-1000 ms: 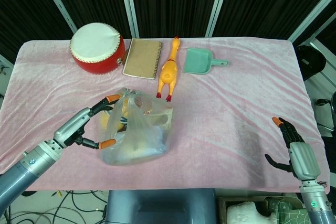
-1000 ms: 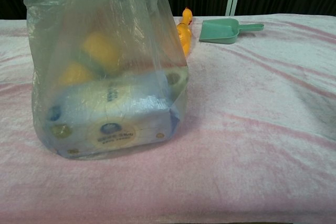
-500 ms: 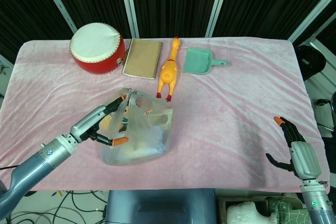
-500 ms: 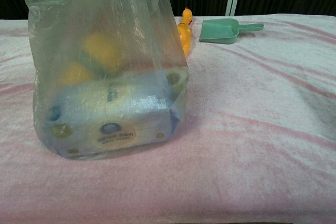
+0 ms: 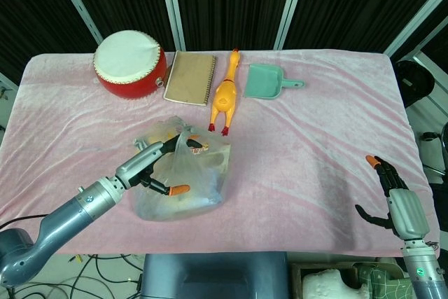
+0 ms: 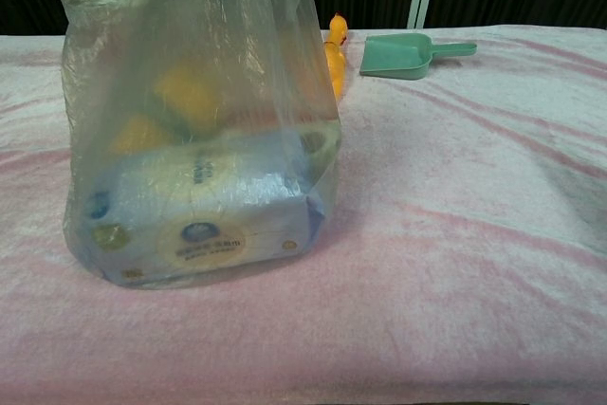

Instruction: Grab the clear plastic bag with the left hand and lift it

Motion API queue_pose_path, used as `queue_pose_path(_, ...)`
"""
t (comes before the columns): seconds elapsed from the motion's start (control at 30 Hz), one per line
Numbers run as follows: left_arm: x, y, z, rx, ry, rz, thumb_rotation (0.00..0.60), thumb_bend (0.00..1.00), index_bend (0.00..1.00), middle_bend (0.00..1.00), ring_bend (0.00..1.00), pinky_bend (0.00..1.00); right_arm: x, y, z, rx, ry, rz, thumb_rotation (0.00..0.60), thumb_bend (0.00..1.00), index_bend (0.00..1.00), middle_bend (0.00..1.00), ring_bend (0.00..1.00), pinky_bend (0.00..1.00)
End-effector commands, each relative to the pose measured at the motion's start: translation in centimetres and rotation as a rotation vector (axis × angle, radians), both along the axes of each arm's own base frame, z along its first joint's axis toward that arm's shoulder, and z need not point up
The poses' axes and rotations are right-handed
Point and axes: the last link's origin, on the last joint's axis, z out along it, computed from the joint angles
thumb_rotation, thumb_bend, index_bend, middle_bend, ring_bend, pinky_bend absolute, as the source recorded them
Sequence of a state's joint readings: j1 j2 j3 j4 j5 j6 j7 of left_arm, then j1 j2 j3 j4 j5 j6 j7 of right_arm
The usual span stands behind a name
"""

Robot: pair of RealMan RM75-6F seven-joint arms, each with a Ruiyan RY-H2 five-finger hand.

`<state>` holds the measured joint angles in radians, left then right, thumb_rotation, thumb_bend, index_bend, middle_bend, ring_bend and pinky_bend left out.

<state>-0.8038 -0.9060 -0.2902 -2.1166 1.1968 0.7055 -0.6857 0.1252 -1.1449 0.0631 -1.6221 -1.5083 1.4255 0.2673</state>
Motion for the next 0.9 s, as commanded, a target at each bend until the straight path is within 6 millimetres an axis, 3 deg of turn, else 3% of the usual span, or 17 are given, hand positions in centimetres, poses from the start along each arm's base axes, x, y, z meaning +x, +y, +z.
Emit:
queue_pose_path(0.03,-0.1,-0.2,-0.1,0.017,0.021,-0.009,0.6,0.25,0.09,0.17,0.1,0.18,0.0,0.0,0.0,0.001,0.0,0.0,0.6,0.19,0.0,0.0,0.0,0.17)
queue_pose_path(0.47,0.2,-0.9,0.0,0.053,0.065,-0.041,0.6,0.25,0.13,0.2,0.1,0.19,0.0,0.1,-0.1,0.0,0.001,0.001,0.6,0.19,0.0,0.0,0.0,0.17)
queue_pose_path(0.9,4.5,0.4,-2.0,0.045,-0.055,-0.094,0.6,0.22,0.14,0.21,0.12,0.21,0.1,0.1,-0.1,0.003,-0.005,0.001,0.6,0.19,0.0,0.0,0.0,0.17)
